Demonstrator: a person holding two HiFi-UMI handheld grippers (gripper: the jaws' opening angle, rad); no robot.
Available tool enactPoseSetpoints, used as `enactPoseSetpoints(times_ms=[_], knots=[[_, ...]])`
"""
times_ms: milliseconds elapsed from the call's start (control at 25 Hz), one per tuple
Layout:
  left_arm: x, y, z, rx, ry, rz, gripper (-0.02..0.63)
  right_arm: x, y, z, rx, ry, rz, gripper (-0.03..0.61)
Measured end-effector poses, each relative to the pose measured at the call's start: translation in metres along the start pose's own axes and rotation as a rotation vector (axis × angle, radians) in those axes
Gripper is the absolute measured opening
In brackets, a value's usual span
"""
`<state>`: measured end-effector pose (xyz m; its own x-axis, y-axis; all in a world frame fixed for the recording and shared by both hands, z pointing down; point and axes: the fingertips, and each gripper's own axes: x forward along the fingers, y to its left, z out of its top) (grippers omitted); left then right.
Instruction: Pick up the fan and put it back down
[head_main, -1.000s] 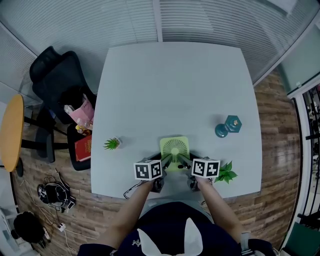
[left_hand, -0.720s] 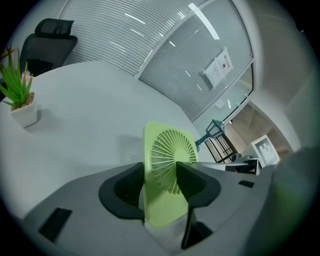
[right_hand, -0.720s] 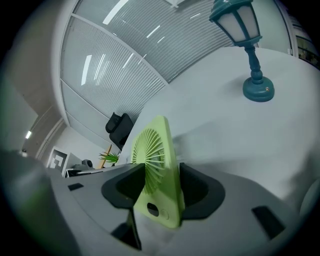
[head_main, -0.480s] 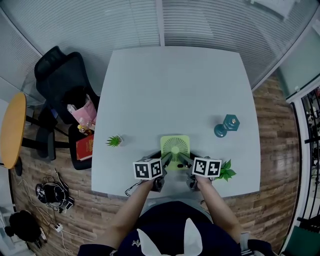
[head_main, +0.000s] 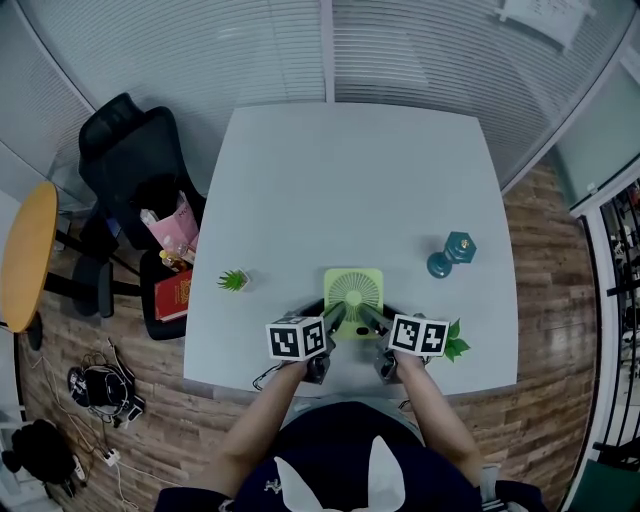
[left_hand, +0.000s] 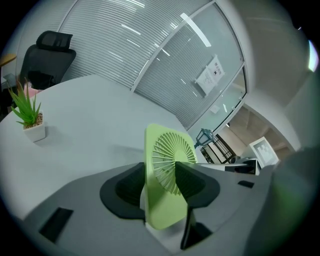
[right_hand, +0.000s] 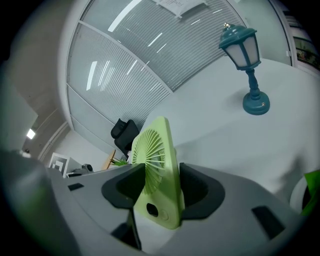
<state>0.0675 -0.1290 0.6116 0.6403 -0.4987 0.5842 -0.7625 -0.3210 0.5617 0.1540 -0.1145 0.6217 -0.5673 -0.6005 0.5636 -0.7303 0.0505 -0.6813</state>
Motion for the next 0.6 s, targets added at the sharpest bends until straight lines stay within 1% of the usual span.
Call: enactPoseSetpoints(times_ms=[200, 400, 600], knots=[[-0.011, -0.012, 0.012, 0.017, -0.029, -0.027, 0.206, -0.014, 0.014, 0.009, 0.003, -0.031, -0.004, 0.213], [-0.027, -0.020, 0.020, 0.005, -0.061, -0.060, 0.204, -0.028, 0.032, 0.016, -0.010, -0.067, 0.000, 0.202], [-0.043, -0.033, 0.029, 0.012, -0.102, -0.087, 0.204, -0.043, 0.047, 0.021, -0.017, -0.108, 0.010, 0.201]])
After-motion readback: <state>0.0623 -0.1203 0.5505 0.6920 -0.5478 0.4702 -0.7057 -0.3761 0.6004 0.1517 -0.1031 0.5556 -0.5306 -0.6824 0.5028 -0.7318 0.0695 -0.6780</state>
